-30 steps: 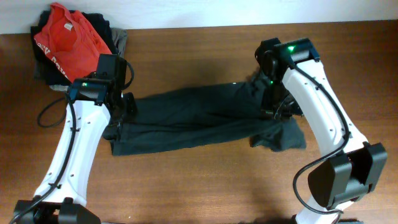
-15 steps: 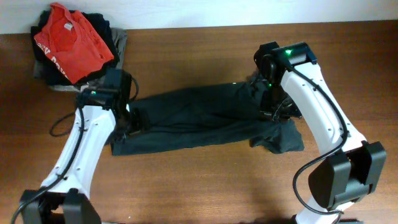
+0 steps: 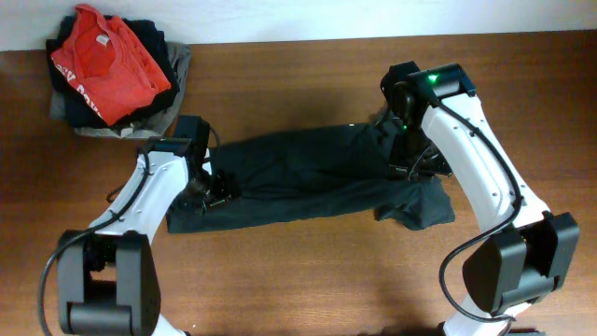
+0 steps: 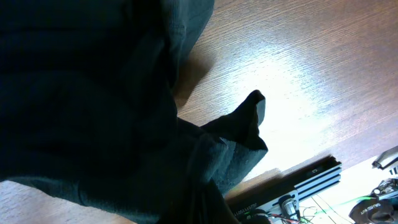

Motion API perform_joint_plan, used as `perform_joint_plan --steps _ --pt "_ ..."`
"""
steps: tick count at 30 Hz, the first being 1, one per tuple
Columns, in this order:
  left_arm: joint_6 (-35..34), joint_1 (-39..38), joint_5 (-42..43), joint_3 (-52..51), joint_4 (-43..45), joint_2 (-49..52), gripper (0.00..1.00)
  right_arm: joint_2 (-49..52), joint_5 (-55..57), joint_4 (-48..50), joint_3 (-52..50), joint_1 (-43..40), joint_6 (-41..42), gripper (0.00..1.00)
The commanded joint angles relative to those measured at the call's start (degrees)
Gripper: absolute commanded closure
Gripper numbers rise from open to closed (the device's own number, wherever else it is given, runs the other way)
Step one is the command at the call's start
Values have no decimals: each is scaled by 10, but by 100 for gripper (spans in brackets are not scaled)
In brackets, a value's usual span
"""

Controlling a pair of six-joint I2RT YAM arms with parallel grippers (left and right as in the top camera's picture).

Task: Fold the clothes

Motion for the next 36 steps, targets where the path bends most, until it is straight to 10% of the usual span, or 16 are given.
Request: perform_joint_plan --steps 1,27,36 --pt "-12 1 28 -3 2 26 11 -18 16 1 -2 3 9 96" --pt "-12 68 0 -3 41 82 11 -18 15 9 -2 3 9 96" --pt "-12 70 -7 8 62 89 41 -18 16 9 -2 3 9 96"
